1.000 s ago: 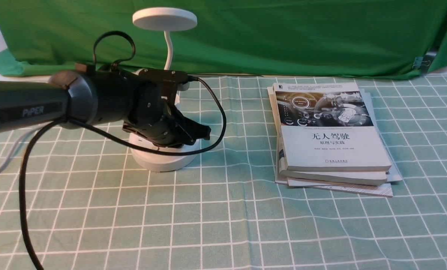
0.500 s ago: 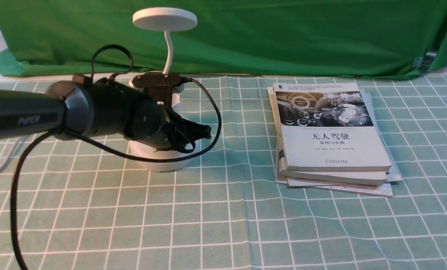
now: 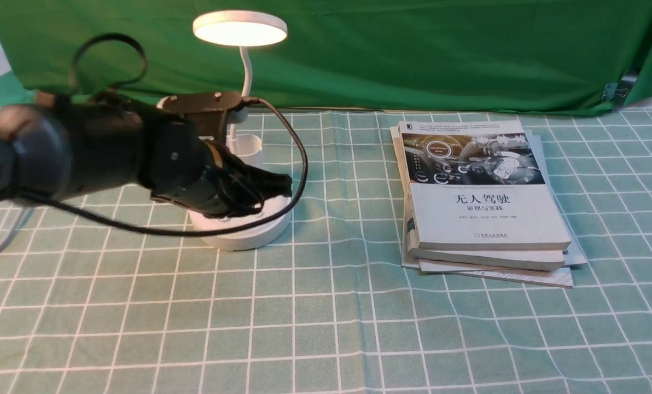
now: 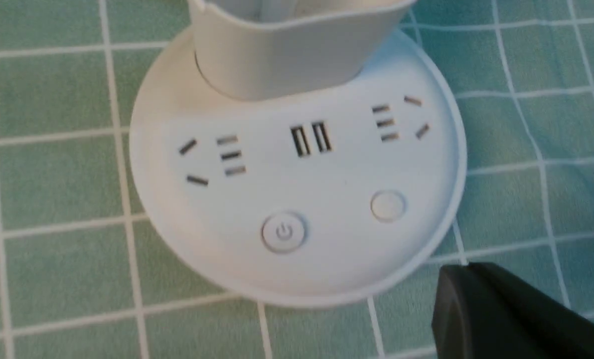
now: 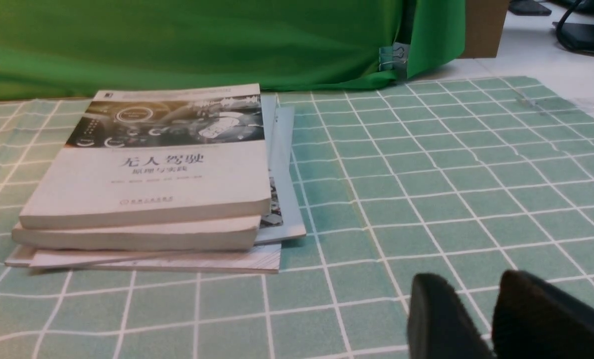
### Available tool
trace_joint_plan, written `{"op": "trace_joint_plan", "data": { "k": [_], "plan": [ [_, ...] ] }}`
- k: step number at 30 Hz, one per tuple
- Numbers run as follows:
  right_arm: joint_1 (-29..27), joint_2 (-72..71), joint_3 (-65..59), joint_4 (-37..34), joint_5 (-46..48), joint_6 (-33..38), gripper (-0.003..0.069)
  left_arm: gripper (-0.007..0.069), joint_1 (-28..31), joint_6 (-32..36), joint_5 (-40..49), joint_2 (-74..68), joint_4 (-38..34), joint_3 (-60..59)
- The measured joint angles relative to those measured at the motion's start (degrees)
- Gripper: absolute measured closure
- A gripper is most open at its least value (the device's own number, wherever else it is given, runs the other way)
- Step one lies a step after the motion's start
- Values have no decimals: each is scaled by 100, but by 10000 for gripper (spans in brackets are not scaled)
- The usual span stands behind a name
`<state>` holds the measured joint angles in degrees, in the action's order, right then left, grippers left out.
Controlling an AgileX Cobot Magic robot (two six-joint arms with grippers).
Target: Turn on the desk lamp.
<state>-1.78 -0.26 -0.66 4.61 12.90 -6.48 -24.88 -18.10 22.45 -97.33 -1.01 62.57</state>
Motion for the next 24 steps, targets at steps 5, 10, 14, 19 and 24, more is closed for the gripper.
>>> {"op": "trace_joint_plan", "data": {
  "k": [5, 10, 14, 19, 24],
  "plan": [
    [0, 0, 0, 0, 0, 0, 419, 623, 0, 612, -415, 1480, -833, -1434],
    [0, 0, 0, 0, -6, 0, 419, 623, 0, 958, -1496, 3558, -1112, -2670],
    [0, 0, 0, 0, -2, 0, 419, 623, 0, 1043, -2574, 5045, -599, -3427],
    [0, 0, 0, 0, -2, 0, 419, 623, 0, 1133, -2972, 6246, -93, -3978],
    [0, 0, 0, 0, -2, 0, 419, 623, 0, 1167, -3004, 7084, -12, -4409]
  ]
}}
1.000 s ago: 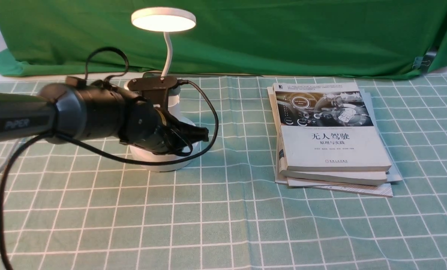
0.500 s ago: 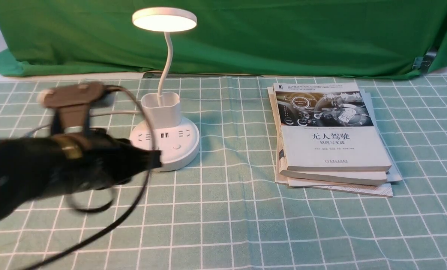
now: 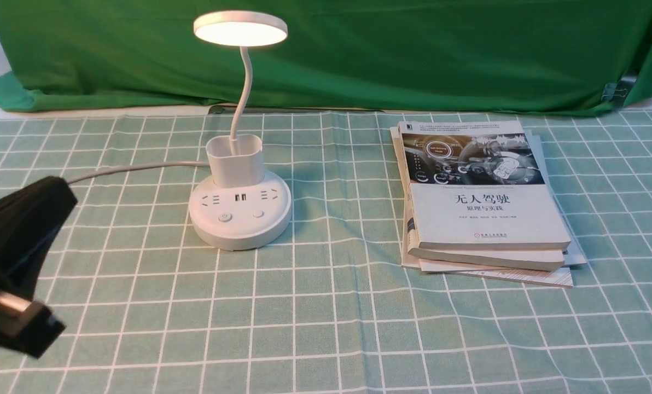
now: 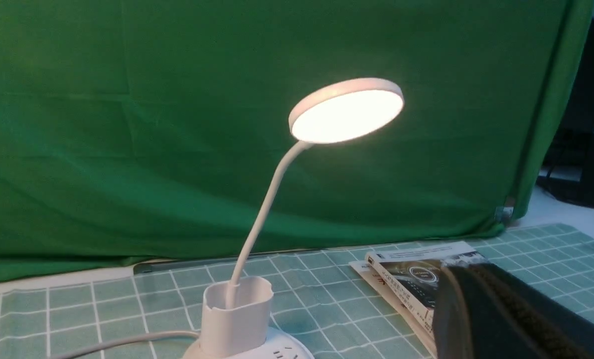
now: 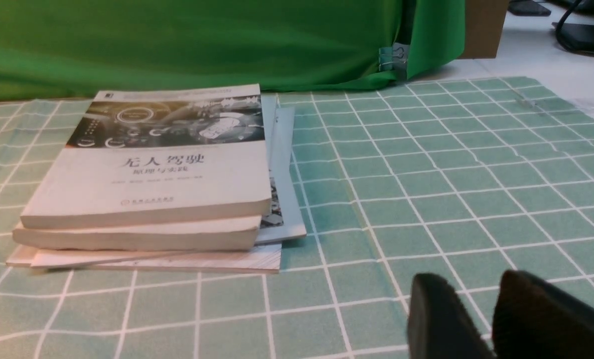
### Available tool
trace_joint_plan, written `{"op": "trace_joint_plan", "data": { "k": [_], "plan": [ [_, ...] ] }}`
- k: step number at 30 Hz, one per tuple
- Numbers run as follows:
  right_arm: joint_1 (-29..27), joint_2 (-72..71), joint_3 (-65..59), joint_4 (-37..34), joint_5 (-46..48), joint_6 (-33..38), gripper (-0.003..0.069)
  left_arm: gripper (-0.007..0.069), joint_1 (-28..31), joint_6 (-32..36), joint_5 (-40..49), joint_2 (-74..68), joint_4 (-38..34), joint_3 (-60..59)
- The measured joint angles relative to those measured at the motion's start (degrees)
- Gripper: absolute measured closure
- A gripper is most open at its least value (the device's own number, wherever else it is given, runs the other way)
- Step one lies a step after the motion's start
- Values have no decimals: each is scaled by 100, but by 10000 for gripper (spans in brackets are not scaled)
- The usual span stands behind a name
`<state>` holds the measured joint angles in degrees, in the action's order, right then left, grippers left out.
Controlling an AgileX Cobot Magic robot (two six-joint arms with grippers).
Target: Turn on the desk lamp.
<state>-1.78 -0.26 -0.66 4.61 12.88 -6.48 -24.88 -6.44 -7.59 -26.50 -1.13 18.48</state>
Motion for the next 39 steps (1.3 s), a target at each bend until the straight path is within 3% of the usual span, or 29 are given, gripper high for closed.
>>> {"op": "trace_joint_plan", "data": {
  "k": [9, 14, 18, 20, 26, 36, 39],
  "plan": [
    [0, 0, 0, 0, 0, 0, 419, 623, 0, 7, 8, 147, 26, -364],
    [0, 0, 0, 0, 0, 0, 419, 623, 91, 51, -411, 348, 21, -774],
    [0, 0, 0, 0, 0, 0, 419, 623, 907, 195, -1503, 1082, -203, -1752],
    [0, 0, 0, 0, 0, 0, 419, 623, 1126, 200, -1602, 1273, -216, -1828],
    [0, 0, 0, 0, 1, 0, 419, 623, 2113, 215, -536, 2441, -194, -1870],
    [0, 0, 0, 0, 2, 0, 419, 623, 2209, 372, 2038, 2647, -433, -1880],
    [0, 0, 0, 0, 2, 0, 419, 623, 2209, 553, 2096, 2652, -468, -1880]
  ]
}}
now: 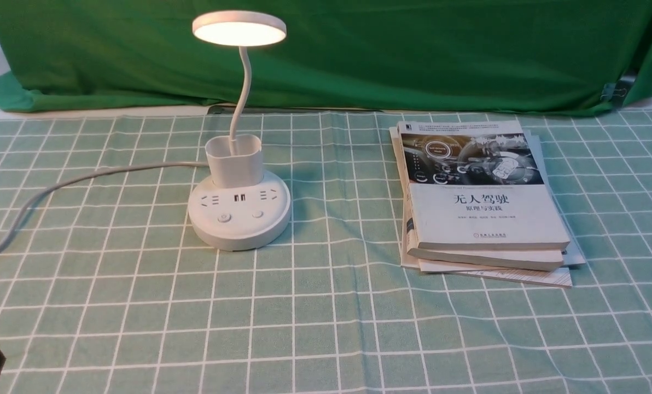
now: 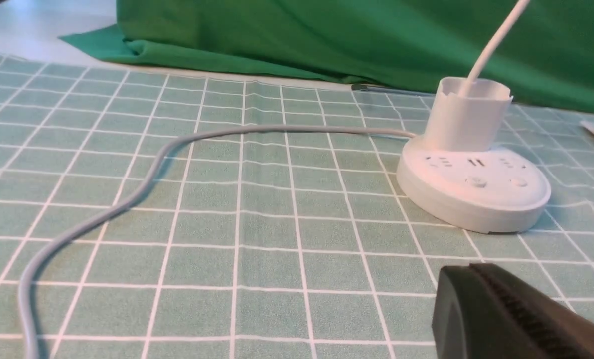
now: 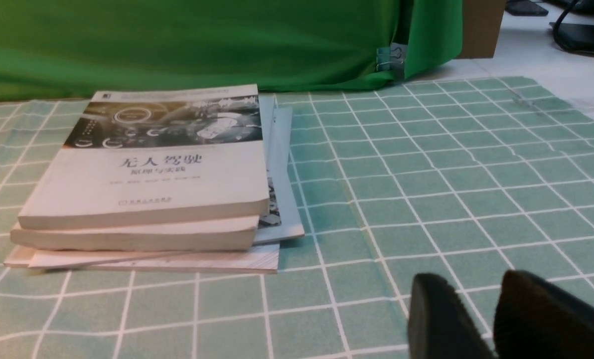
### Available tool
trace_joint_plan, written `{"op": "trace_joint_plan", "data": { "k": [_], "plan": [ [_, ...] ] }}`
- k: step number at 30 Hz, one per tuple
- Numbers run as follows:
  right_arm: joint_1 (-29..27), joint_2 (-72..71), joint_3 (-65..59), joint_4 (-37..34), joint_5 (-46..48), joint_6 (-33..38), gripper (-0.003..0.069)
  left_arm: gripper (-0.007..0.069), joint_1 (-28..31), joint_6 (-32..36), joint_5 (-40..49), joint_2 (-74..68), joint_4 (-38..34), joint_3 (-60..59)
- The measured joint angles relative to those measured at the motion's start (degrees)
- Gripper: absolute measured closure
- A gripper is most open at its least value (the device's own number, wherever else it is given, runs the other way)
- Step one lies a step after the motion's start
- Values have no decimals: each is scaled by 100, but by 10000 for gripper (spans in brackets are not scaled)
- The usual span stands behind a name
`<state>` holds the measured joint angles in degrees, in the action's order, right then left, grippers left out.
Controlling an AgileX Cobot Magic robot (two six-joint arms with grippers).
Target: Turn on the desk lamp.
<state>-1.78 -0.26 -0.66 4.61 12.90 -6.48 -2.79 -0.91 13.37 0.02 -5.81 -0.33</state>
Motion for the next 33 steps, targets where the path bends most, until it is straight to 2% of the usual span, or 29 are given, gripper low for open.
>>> {"op": "trace_joint_plan", "data": {
  "k": [33],
  "plan": [
    [0, 0, 0, 0, 0, 0, 419, 623, 10, 91, 60, 12, 59, 0]
  ]
}}
